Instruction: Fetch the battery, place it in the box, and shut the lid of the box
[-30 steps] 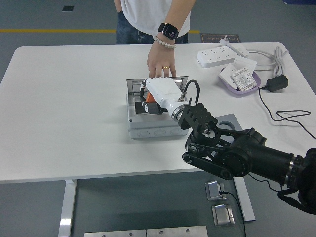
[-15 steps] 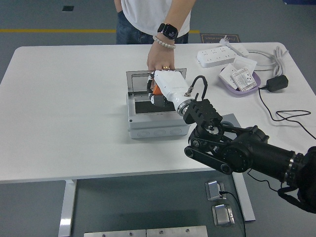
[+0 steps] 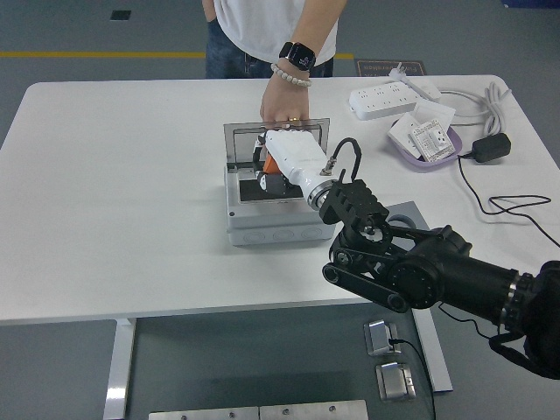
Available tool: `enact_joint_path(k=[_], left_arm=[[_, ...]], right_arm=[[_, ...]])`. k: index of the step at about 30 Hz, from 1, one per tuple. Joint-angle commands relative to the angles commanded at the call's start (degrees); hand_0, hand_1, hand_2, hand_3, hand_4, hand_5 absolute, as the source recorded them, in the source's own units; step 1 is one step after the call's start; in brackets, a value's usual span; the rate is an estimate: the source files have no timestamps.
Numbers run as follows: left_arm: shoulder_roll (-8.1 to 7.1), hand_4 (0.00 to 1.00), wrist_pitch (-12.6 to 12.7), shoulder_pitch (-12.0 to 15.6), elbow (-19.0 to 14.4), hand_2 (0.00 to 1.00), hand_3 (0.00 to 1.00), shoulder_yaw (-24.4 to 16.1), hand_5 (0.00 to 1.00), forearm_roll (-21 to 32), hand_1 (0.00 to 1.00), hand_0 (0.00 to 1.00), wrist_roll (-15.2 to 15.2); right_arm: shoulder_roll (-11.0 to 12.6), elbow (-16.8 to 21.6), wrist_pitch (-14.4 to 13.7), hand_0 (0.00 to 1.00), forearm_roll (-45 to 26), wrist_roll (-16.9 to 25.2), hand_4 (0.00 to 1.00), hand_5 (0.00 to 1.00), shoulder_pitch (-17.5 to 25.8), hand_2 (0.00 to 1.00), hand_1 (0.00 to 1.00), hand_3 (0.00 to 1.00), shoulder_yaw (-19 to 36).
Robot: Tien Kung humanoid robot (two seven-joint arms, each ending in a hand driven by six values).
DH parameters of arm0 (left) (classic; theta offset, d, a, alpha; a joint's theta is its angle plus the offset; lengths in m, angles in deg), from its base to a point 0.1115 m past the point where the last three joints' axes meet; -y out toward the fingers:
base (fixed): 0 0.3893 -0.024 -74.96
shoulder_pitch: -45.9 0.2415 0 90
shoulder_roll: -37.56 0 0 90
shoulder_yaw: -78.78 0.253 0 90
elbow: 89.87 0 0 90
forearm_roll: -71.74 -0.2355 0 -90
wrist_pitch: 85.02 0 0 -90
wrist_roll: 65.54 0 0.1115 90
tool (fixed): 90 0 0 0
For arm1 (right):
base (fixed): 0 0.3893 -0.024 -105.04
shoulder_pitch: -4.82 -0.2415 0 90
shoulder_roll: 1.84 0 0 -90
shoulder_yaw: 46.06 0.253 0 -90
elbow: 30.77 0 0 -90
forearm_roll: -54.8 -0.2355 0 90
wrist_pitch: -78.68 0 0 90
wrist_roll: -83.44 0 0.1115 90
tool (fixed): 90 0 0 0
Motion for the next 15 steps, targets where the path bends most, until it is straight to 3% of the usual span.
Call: enact_joint_path(k=[4, 5, 10, 11, 15], left_arm=[[-0.01, 0.002, -0.04, 0.05, 0.0, 0.525, 0.483, -0.1, 0.002, -0.08, 0.595, 0.395, 0.03], [-0.02, 0.002, -0.05, 0.06, 0.0, 0.525, 0.483, -0.16, 0.002, -0.13, 0.596, 0.394, 0.04], [-0.04, 0.002, -0.14, -0.01, 0.0, 0.525, 0.483, -0.18, 0.002, -0.16, 0.596, 0.394, 0.05], [-0.03, 0.002, -0.17, -0.04, 0.0, 0.525, 0.484, -0.17, 0.002, -0.17, 0.595, 0.395, 0.06], [0.05, 0.002, -0.29, -0.17, 0.0, 0.525, 0.484, -0.12, 0.002, -0.2, 0.595, 0.395, 0.13]], right_arm=[[0.11, 0.12, -0.09, 0.253, -0.07, -0.05, 0.215, 0.111, 0.01, 0.312, 0.288, 0.349, 0.14], [0.13, 0.13, -0.15, 0.361, -0.11, -0.04, 0.58, 0.225, 0.03, 0.423, 0.393, 0.536, 0.16], [0.1, 0.19, -0.69, 0.361, -0.36, 0.1, 0.58, 0.225, 0.07, 0.423, 0.393, 0.536, 0.33], [0.09, 0.22, -0.76, 0.493, -0.38, 0.1, 0.611, 0.344, 0.07, 0.503, 0.484, 0.612, 0.35], [0.12, 0.48, -1.15, 0.493, -0.93, 0.24, 0.611, 0.344, 0.12, 0.503, 0.484, 0.612, 0.57]])
